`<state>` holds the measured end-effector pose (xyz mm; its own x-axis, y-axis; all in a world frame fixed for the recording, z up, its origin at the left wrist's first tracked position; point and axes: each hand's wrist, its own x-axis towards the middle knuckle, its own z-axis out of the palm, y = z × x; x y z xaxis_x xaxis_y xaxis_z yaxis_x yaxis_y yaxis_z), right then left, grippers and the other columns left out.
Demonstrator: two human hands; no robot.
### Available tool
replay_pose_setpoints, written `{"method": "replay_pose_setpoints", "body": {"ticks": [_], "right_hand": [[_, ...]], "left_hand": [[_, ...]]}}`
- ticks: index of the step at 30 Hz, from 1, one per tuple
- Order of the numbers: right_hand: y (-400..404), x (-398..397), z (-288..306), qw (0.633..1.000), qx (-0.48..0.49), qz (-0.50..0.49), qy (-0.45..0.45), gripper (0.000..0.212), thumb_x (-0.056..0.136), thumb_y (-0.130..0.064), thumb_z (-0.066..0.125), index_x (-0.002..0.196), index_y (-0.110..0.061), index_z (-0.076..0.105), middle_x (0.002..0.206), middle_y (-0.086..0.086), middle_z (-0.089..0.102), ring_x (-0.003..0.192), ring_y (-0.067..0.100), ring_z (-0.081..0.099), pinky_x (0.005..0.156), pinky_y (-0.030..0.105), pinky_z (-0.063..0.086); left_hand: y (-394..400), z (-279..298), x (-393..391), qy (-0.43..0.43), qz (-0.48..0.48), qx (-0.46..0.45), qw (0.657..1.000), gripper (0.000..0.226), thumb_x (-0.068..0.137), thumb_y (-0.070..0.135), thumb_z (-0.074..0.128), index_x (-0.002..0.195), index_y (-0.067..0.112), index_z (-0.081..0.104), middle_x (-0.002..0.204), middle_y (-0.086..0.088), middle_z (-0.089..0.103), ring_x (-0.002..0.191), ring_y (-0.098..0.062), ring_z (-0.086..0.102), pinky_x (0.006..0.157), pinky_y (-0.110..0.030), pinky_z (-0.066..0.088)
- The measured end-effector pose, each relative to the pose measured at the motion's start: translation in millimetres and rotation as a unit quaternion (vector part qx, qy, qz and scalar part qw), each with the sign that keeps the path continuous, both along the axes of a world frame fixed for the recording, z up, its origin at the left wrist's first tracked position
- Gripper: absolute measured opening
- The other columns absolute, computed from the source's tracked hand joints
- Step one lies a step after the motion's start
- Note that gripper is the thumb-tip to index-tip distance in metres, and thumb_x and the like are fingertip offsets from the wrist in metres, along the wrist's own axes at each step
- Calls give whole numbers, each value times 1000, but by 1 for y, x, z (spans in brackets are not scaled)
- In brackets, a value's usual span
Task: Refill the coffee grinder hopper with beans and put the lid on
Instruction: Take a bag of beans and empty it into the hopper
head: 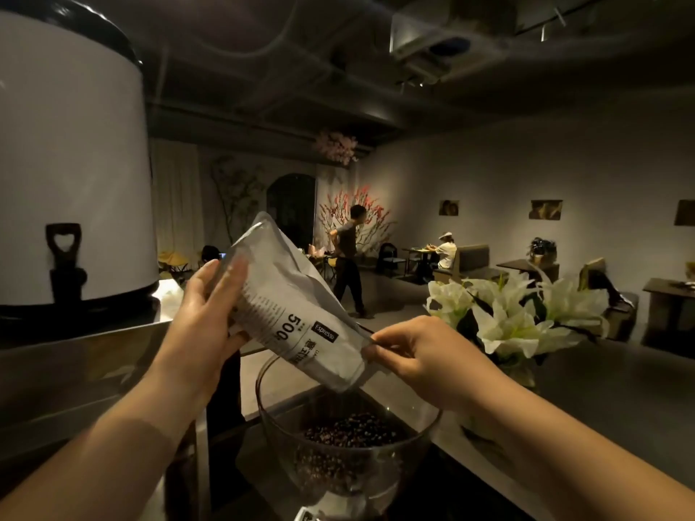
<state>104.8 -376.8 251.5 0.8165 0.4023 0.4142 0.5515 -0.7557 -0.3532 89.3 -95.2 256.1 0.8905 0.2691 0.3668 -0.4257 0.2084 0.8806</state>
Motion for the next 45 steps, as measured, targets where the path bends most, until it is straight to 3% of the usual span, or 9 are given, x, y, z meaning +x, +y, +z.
{"method": "replay_pose_setpoints", "body": {"ticks": [6,9,13,16,20,24,29,35,45], "right_hand": [[-5,3,5,985,145,42,84,25,109,-41,64,121,-34,84,109,-18,84,104,1,76,94,36,63],[-5,3,10,967,220,51,121,24,109,-36,64,118,-31,85,109,-11,85,108,12,77,96,40,65],[-5,2,22,918,345,82,178,19,103,-37,71,109,-31,88,110,-2,86,108,20,80,89,41,69],[-1,-2,26,872,415,130,224,24,90,-44,75,108,-33,88,114,2,85,108,22,82,83,35,68],[11,1,5,868,396,150,260,27,96,-46,74,114,-30,86,119,1,84,112,20,81,89,34,67],[5,1,-4,884,373,150,237,32,99,-49,71,121,-31,84,126,-5,82,119,13,77,91,34,66],[-9,0,6,898,368,127,205,30,100,-49,71,119,-30,85,120,-6,84,112,12,79,92,37,67],[-24,-3,15,989,130,58,50,26,100,-48,75,76,-38,81,71,-15,75,64,0,64,61,19,50],[-23,3,26,997,57,55,21,24,97,-49,76,77,-36,81,79,-21,80,68,-2,72,60,14,52]], "left_hand": [[21,-17,-11,-15,1,5,1000,75,88,77,66,154,50,43,122,6,79,120,-25,75,97,-46,58],[9,-23,-25,3,26,59,998,47,82,69,70,122,71,46,123,15,75,117,-13,71,91,-35,54],[-5,-26,-39,-29,101,161,981,74,76,68,75,135,76,30,150,25,47,132,-8,55,101,-36,43],[-6,-22,-37,-29,48,163,985,114,63,85,80,159,56,25,145,29,57,119,2,64,98,-34,46],[-21,-8,-31,-37,-43,271,961,101,56,59,100,140,63,44,122,27,76,108,2,76,73,-16,63],[-19,-6,-24,-51,-75,346,934,119,58,53,101,134,91,18,127,30,72,116,2,73,85,-15,62],[-13,-2,-23,-49,-42,416,907,114,84,26,89,163,58,13,106,12,82,96,-7,81,79,-21,64],[-11,0,-23,-68,30,401,913,56,87,26,86,131,44,55,98,14,82,90,-3,79,79,-25,61],[-14,-6,-9,-43,31,400,915,41,87,18,87,117,30,64,100,19,81,89,-2,79,76,-21,65]]}}
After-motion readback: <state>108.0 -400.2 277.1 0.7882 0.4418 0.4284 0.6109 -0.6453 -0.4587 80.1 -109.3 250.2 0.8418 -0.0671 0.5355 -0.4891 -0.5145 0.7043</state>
